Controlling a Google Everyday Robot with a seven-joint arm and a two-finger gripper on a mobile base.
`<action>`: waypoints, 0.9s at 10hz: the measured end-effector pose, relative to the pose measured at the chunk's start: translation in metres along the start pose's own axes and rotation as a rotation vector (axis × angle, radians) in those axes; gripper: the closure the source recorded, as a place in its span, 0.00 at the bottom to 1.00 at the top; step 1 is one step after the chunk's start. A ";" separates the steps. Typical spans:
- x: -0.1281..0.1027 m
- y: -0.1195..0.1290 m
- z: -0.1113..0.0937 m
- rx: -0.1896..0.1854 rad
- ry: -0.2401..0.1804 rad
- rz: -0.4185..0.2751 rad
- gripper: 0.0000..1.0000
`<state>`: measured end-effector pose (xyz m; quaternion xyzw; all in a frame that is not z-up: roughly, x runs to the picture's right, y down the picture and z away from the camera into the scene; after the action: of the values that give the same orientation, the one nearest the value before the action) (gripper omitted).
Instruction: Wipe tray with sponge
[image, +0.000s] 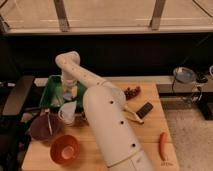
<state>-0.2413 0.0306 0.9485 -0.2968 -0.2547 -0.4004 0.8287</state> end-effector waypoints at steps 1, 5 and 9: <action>-0.017 -0.011 0.001 0.019 -0.011 -0.035 1.00; -0.052 0.006 0.008 0.019 -0.045 -0.041 1.00; -0.022 0.073 0.003 -0.053 -0.027 0.052 1.00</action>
<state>-0.1940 0.0809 0.9154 -0.3306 -0.2471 -0.3812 0.8273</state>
